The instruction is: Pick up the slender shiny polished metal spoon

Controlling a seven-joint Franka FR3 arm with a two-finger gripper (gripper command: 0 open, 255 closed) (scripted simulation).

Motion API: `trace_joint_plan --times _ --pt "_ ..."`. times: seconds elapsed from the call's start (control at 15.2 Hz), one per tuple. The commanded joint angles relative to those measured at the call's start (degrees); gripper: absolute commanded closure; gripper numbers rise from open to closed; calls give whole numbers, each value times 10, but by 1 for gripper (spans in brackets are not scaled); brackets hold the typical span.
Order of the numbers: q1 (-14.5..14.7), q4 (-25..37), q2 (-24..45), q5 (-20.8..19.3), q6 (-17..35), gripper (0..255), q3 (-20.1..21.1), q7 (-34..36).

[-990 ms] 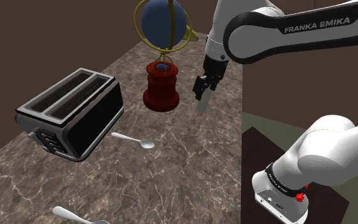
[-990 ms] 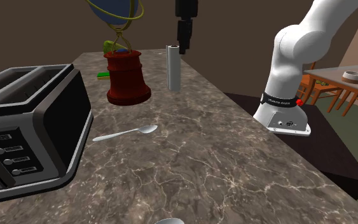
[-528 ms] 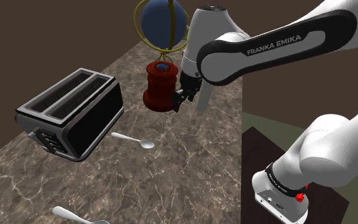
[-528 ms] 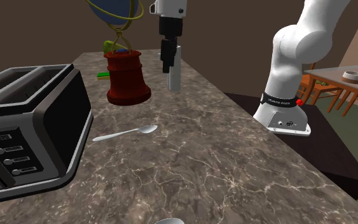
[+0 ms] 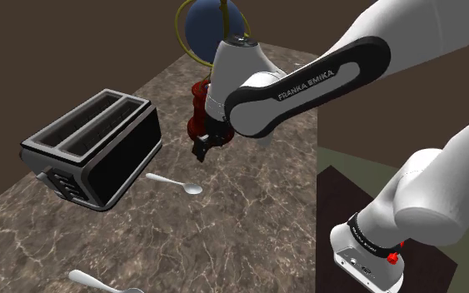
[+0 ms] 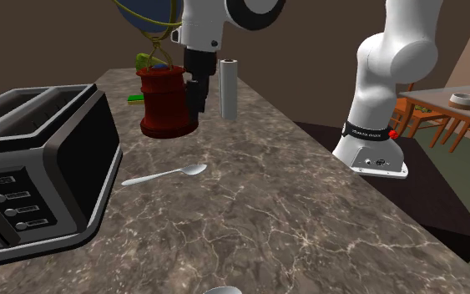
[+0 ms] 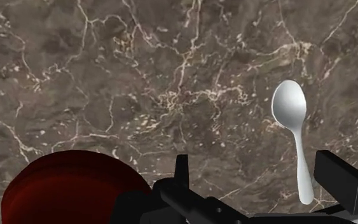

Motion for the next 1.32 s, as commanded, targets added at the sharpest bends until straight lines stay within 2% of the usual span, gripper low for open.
trace_joint_plan --times 0.0,0.26,0.59,1.25 --pt "7 22 40 -13 27 0 9 12" --pt "26 71 118 -49 70 0 19 40" --pt "63 146 212 -99 109 0 16 76" --pt "79 144 260 -125 157 0 -3 92"
